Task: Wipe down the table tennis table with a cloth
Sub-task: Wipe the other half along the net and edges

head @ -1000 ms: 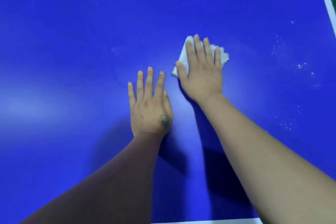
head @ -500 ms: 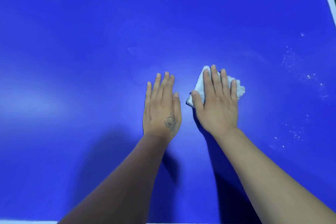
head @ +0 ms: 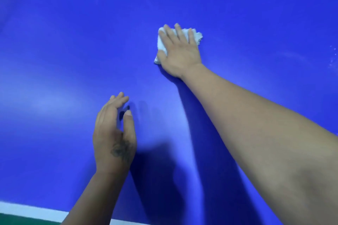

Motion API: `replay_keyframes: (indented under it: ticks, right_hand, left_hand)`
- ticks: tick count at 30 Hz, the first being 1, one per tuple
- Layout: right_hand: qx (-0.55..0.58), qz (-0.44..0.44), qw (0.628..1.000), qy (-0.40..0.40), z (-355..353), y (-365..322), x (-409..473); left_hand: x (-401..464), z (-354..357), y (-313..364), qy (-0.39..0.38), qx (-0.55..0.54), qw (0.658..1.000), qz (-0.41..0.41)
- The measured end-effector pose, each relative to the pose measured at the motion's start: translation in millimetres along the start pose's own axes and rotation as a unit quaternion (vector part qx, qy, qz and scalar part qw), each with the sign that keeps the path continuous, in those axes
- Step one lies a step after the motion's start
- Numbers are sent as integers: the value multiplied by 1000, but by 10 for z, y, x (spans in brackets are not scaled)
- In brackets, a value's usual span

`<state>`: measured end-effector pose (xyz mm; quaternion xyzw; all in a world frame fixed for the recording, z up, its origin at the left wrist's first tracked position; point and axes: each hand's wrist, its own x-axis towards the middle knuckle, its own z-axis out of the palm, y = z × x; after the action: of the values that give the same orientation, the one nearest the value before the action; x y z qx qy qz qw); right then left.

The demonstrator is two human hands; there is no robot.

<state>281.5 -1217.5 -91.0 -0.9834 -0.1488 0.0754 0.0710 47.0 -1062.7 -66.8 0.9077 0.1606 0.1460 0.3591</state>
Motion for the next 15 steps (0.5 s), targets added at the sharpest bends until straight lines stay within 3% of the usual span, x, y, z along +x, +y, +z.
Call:
replay_keyframes:
  ticks: [4, 7, 12, 15]
  right_hand:
    - [-10, -97, 995, -7, 109, -405, -470]
    - [11, -123, 992, 23, 317, -524, -1160]
    - [35, -66, 997, 19, 368, -160, -2584]
    - [30, 15, 999, 19, 278, 379, -3076]
  left_hand:
    - [-18, -14, -37, 0, 10, 1000, -6]
    - [-29, 53, 107, 3, -22, 999, -35]
    - [-160, 261, 387, -48, -57, 997, -10]
    - [-296, 395, 451, -90, -84, 992, 4]
